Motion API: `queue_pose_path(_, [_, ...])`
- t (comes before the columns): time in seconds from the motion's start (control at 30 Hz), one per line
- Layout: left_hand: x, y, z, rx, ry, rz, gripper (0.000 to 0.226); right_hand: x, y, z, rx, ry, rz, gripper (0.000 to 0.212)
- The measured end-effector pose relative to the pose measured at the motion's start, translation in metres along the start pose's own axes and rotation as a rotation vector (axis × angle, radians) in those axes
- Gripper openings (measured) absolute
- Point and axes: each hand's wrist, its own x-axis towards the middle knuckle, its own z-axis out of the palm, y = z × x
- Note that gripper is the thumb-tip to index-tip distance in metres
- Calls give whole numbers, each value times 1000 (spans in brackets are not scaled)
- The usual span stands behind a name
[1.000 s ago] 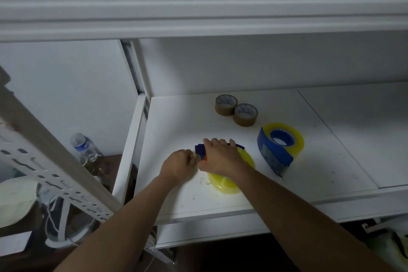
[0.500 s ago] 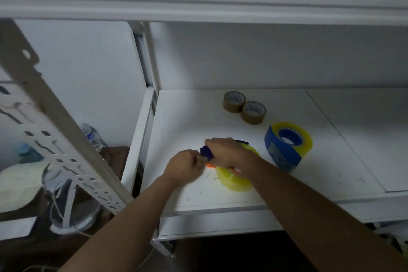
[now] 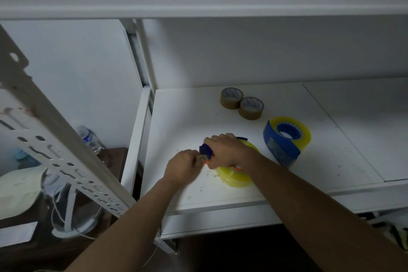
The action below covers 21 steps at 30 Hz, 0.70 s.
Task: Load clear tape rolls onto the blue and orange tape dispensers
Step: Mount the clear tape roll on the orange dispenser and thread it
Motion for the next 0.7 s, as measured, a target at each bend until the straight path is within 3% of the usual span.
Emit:
queue_pose_path(0.17, [3,-6,-1,13,-20,68,30,0,3,5,-44,14,35,42])
queue_pose_path(0.37, [1,-8,-5,180,20,23,15,0,1,-4,36,-5,5,39])
queue_pose_path(0.53, [-1,-3,-4,199,25,6,16,0,3,-5,-4,-40,17,38])
queue_pose_path(0.6, [0,-4,-5,179,14,11,19,-2,6,-3,-22,-73,44,48])
queue_pose_path(0.7, [2,-6,-8,166,-12,18,19,-8,13,1,-71,-145,46,93])
